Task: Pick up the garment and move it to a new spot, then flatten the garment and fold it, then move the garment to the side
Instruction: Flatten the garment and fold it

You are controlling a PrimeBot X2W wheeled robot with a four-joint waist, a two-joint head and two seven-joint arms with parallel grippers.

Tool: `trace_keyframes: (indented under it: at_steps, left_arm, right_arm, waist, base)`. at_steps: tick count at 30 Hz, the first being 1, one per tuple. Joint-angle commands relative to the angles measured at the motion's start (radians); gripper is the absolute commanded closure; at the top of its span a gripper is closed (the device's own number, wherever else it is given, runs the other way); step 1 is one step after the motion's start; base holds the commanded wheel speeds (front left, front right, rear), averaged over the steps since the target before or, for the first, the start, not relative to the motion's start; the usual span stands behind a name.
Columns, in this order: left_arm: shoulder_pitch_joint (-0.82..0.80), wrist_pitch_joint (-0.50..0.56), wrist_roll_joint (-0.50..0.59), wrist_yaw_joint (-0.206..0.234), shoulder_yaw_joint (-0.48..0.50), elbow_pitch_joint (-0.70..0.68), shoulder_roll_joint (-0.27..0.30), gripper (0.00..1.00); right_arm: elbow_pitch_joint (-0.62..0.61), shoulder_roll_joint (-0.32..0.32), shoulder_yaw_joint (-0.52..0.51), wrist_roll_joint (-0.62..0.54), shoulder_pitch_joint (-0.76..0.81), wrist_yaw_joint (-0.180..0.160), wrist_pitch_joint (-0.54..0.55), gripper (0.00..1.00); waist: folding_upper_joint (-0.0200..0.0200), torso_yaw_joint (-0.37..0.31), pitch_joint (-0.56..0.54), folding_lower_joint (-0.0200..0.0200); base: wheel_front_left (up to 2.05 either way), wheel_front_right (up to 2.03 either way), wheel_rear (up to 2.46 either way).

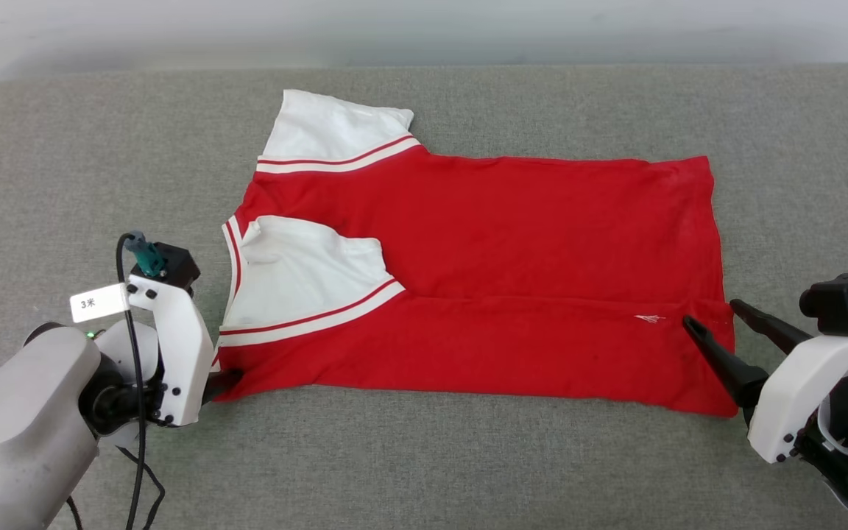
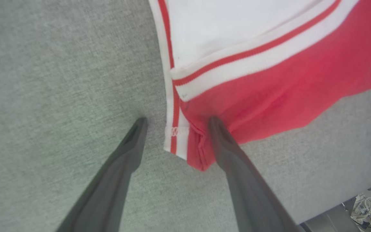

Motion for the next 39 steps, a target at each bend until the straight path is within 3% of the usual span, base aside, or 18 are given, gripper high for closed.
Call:
trace_keyframes:
  at_steps: [1,5,6,7,8,18,26,33,39]
  left_arm:
    - [0.035,0.007,-0.005,-0.002,-0.020,0.021,-0.025,0.00]
    - [0.058,0.013,-0.017,-0.002,-0.050,0.063,-0.054,0.00]
    - [0.061,0.021,-0.021,-0.002,-0.058,0.070,-0.058,0.20]
    - [0.064,0.024,-0.026,-0.003,-0.065,0.074,-0.060,0.81]
    - [0.067,0.025,-0.034,-0.003,-0.069,0.077,-0.063,1.00]
    - [0.002,-0.075,-0.054,-0.005,-0.069,-0.012,0.002,1.00]
    - [-0.020,-0.132,-0.055,-0.005,-0.091,-0.110,0.043,1.00]
    - [-0.032,-0.148,-0.047,-0.005,-0.108,-0.137,0.038,1.00]
    - [-0.057,-0.166,-0.035,-0.005,-0.118,-0.147,0.026,1.00]
  right_arm:
    - [0.001,0.005,0.004,-0.003,-0.016,-0.001,-0.007,0.00]
    - [0.006,0.001,0.009,-0.001,-0.027,-0.001,-0.014,0.00]
    - [0.007,0.000,0.010,0.001,-0.030,-0.001,-0.014,0.00]
    - [0.007,-0.002,0.010,0.002,-0.036,-0.001,-0.011,0.00]
    - [0.005,-0.006,0.010,0.003,-0.042,-0.001,-0.009,0.00]
    - [-0.041,-0.092,-0.020,0.011,-0.085,-0.001,0.074,0.00]
    - [-0.056,-0.185,-0.014,0.087,-0.097,-0.001,0.353,0.00]
    - [-0.037,-0.175,0.003,0.117,-0.100,-0.001,0.505,0.00]
    - [0.030,-0.132,0.038,0.078,-0.096,-0.001,0.536,0.00]
  waist:
    - [-0.0001,-0.011,0.016,0.0001]
    - [-0.0001,-0.020,0.030,0.0001]
    - [-0.0001,-0.021,0.031,0.0001]
    - [-0.0001,-0.022,0.031,0.0001]
    - [-0.0001,-0.023,0.031,0.0001]
    - [-0.0001,-0.005,-0.018,0.0001]
    - [-0.0001,0.016,-0.043,0.0001]
    - [-0.0001,0.034,-0.027,0.0001]
    - [-0.0001,0.056,0.009,0.0001]
  base:
    - [0.00,0.00,0.00]
    - [0.00,0.00,0.00]
    - [0.00,0.00,0.00]
    - [0.00,0.00,0.00]
    - [0.00,0.00,0.00]
    - [0.00,0.00,0.00]
    - [0.00,0.00,0.00]
    - [0.00,0.00,0.00]
    - [0.00,0.00,0.00]
